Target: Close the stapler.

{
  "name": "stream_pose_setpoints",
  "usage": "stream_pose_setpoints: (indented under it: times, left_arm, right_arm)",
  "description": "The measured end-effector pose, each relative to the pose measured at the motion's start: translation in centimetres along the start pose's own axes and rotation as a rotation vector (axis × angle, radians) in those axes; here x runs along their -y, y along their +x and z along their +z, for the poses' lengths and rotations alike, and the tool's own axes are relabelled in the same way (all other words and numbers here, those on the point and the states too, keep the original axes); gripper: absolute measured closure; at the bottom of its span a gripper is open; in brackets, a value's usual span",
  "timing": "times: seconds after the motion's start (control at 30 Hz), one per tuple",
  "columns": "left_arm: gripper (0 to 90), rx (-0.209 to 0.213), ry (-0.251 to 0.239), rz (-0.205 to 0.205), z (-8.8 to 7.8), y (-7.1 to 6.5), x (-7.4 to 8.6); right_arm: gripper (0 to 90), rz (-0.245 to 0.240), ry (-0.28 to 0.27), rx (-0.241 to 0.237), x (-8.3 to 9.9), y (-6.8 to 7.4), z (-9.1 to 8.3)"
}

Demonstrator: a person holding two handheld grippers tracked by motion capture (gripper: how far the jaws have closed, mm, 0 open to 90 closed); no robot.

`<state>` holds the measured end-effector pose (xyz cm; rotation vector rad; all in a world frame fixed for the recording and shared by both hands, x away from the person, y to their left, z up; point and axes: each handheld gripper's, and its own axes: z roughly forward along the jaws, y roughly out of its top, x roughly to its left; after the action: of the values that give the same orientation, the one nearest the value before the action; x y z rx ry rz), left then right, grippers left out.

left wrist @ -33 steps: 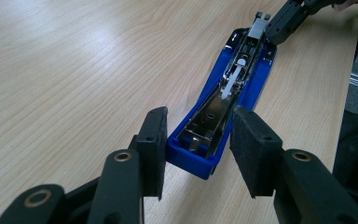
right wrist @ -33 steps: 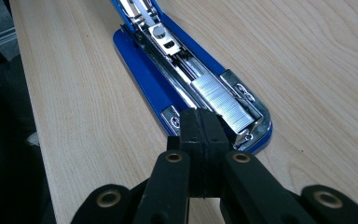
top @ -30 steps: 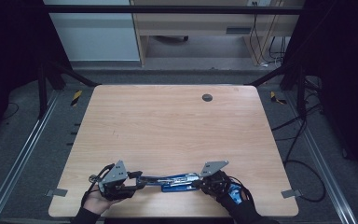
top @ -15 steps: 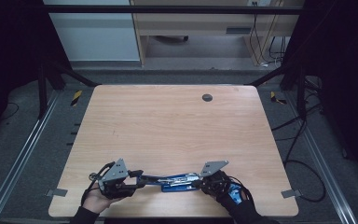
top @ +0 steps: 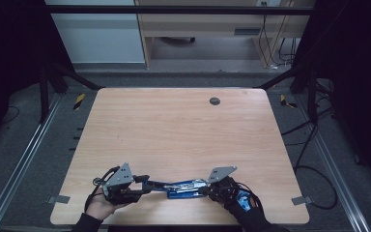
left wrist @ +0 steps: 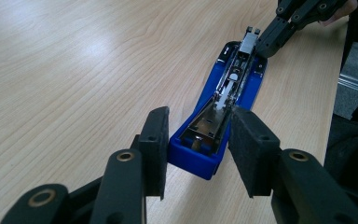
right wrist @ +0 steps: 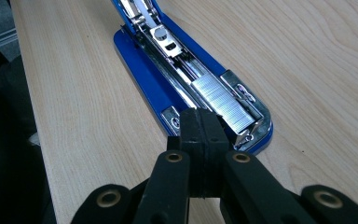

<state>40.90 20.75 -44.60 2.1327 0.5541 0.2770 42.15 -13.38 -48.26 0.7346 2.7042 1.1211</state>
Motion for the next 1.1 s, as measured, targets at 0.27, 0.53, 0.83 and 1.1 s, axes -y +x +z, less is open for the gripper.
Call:
stream_pose_setpoints:
  times: [0.27, 0.53, 0.83, 1.1]
  left_arm:
    - [58.3, 0.000, -0.007, -0.003, 0.0, -0.1, -0.1]
    - [58.3, 0.000, -0.007, -0.001, 0.0, -0.1, -0.1]
    - [58.3, 0.000, -0.007, -0.001, 0.0, -0.1, 0.0]
    - [58.2, -0.003, -0.011, -0.010, 0.0, -0.1, 0.0]
  right_arm:
    - [90.0, 0.001, 0.000, 0.001, 0.0, 0.0, 0.0]
    - [90.0, -0.007, -0.072, 0.000, -0.7, 0.2, -1.0]
    - [90.0, -0.006, -0.136, -0.018, -2.2, 0.7, -0.7]
    - [90.0, -0.010, -0.163, -0.027, -4.1, 1.6, 0.9]
